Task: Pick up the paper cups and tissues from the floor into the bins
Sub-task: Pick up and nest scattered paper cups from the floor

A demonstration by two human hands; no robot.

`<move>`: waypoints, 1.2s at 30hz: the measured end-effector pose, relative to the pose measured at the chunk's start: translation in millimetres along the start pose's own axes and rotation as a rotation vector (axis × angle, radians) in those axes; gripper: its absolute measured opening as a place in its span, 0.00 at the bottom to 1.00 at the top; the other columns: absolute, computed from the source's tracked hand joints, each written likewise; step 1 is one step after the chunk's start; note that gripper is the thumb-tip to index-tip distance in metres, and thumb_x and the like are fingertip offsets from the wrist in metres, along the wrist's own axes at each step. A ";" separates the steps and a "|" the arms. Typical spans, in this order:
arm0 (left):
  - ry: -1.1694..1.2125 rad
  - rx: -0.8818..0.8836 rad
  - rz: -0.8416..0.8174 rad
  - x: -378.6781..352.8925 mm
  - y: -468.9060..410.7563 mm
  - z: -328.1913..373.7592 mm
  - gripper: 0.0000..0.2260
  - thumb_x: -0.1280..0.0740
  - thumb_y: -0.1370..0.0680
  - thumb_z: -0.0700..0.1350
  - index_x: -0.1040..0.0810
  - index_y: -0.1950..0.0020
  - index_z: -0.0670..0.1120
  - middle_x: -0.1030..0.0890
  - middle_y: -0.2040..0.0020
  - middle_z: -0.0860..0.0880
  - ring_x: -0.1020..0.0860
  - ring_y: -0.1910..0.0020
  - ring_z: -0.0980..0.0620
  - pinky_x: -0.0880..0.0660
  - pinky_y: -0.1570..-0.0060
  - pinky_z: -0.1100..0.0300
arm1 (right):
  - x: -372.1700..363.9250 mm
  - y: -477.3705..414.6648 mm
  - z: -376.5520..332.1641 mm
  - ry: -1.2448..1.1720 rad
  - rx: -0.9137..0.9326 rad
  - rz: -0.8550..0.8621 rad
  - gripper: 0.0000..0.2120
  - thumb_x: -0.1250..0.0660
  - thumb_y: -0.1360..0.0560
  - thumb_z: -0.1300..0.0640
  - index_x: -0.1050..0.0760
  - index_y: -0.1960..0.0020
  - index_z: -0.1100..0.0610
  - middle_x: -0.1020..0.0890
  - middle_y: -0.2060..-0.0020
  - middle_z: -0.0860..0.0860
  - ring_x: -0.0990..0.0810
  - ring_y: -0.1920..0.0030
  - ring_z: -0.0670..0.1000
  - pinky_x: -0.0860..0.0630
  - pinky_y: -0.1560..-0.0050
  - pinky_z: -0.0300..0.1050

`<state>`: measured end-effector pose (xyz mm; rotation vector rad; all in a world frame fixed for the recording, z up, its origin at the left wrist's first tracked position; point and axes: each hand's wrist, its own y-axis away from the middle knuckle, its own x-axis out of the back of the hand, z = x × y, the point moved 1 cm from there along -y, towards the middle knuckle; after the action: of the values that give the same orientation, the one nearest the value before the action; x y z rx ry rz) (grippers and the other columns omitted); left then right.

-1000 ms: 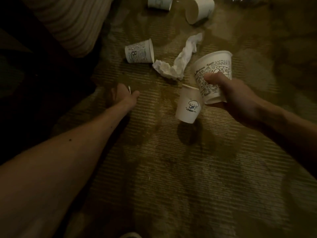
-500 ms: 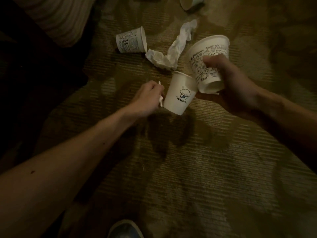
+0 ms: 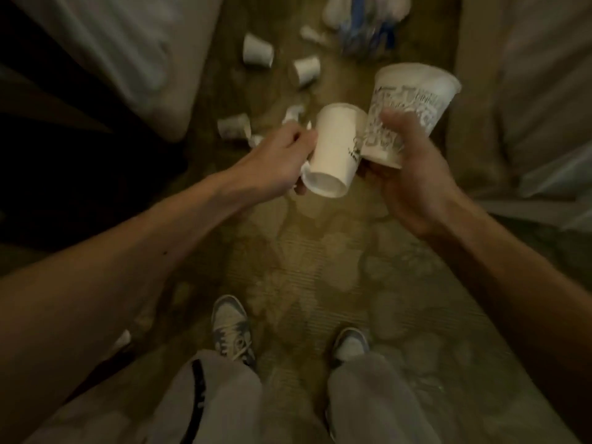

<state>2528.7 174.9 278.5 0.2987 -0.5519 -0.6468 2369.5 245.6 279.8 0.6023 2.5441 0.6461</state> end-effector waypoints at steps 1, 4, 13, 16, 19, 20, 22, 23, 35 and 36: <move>-0.024 -0.005 0.007 15.5 16.9 40.7 0.12 0.47 0.15 0.53 0.30 0.55 0.52 0.25 0.57 0.51 0.25 0.72 0.68 0.33 0.79 0.73 | -7.5 22.7 -35.8 -0.017 0.001 -0.014 0.15 0.32 0.25 0.53 0.24 0.41 0.58 0.17 0.44 0.57 0.17 0.43 0.55 0.20 0.43 0.52; -0.071 -0.001 -0.009 60.8 71.8 163.5 0.12 0.46 0.15 0.51 0.31 0.56 0.51 0.26 0.59 0.50 0.26 0.75 0.69 0.33 0.79 0.72 | -29.7 94.3 -143.3 -0.042 -0.012 -0.068 0.17 0.29 0.29 0.52 0.23 0.42 0.56 0.16 0.46 0.55 0.17 0.44 0.55 0.21 0.40 0.55; -0.120 -0.074 0.072 132.5 187.9 421.3 0.12 0.46 0.16 0.56 0.30 0.53 0.52 0.25 0.55 0.52 0.26 0.57 0.55 0.28 0.59 0.57 | -71.6 252.0 -397.1 0.037 0.039 -0.180 0.17 0.30 0.25 0.54 0.24 0.38 0.57 0.16 0.45 0.57 0.16 0.46 0.55 0.20 0.51 0.48; -0.130 -0.194 0.152 157.9 203.6 495.1 0.11 0.46 0.16 0.56 0.30 0.54 0.54 0.25 0.57 0.53 0.26 0.60 0.57 0.32 0.64 0.62 | -85.2 272.3 -474.9 0.079 0.154 -0.238 0.17 0.32 0.24 0.56 0.25 0.36 0.58 0.16 0.44 0.57 0.17 0.44 0.56 0.20 0.47 0.51; -0.217 -0.347 0.235 187.8 208.7 565.8 0.11 0.44 0.16 0.55 0.31 0.57 0.54 0.26 0.59 0.53 0.26 0.62 0.56 0.32 0.66 0.61 | -104.3 283.3 -546.9 0.127 0.267 -0.282 0.20 0.35 0.22 0.57 0.29 0.32 0.63 0.19 0.41 0.61 0.18 0.44 0.57 0.20 0.48 0.51; -0.231 -0.392 0.257 198.1 208.7 586.2 0.11 0.44 0.16 0.55 0.32 0.57 0.54 0.25 0.60 0.53 0.25 0.63 0.56 0.31 0.65 0.61 | -112.2 284.4 -567.3 0.113 0.303 -0.306 0.20 0.36 0.22 0.58 0.29 0.32 0.63 0.18 0.42 0.60 0.18 0.45 0.56 0.20 0.50 0.49; -0.232 -0.464 0.291 218.7 201.3 615.2 0.12 0.43 0.17 0.55 0.31 0.58 0.54 0.24 0.60 0.52 0.25 0.64 0.58 0.30 0.66 0.61 | -124.0 279.0 -599.7 0.063 0.352 -0.354 0.18 0.36 0.22 0.58 0.28 0.33 0.62 0.17 0.45 0.57 0.17 0.46 0.54 0.20 0.52 0.47; -0.229 -0.491 0.302 227.7 194.6 623.1 0.12 0.43 0.17 0.56 0.31 0.58 0.55 0.23 0.59 0.52 0.25 0.65 0.60 0.30 0.65 0.62 | -127.7 271.9 -611.7 0.046 0.366 -0.379 0.18 0.35 0.23 0.58 0.28 0.34 0.61 0.17 0.45 0.57 0.17 0.45 0.54 0.20 0.51 0.46; -0.122 -0.711 0.293 323.7 0.2 685.2 0.12 0.38 0.18 0.55 0.28 0.58 0.51 0.26 0.66 0.56 0.28 0.68 0.61 0.32 0.67 0.67 | -171.8 105.7 -724.2 0.053 0.445 -0.326 0.31 0.25 0.37 0.55 0.26 0.35 0.56 0.16 0.45 0.54 0.17 0.44 0.53 0.19 0.48 0.50; -0.116 -0.712 0.275 329.0 -16.0 694.4 0.12 0.37 0.19 0.55 0.28 0.59 0.52 0.25 0.67 0.59 0.27 0.67 0.62 0.32 0.67 0.69 | -171.6 92.1 -732.5 0.038 0.444 -0.313 0.28 0.26 0.35 0.55 0.26 0.36 0.56 0.15 0.45 0.53 0.17 0.44 0.53 0.19 0.48 0.50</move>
<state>2342.8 -112.6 966.7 -0.4796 -0.4307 -0.5555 2160.3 -12.5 961.1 0.3154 2.7512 -0.0197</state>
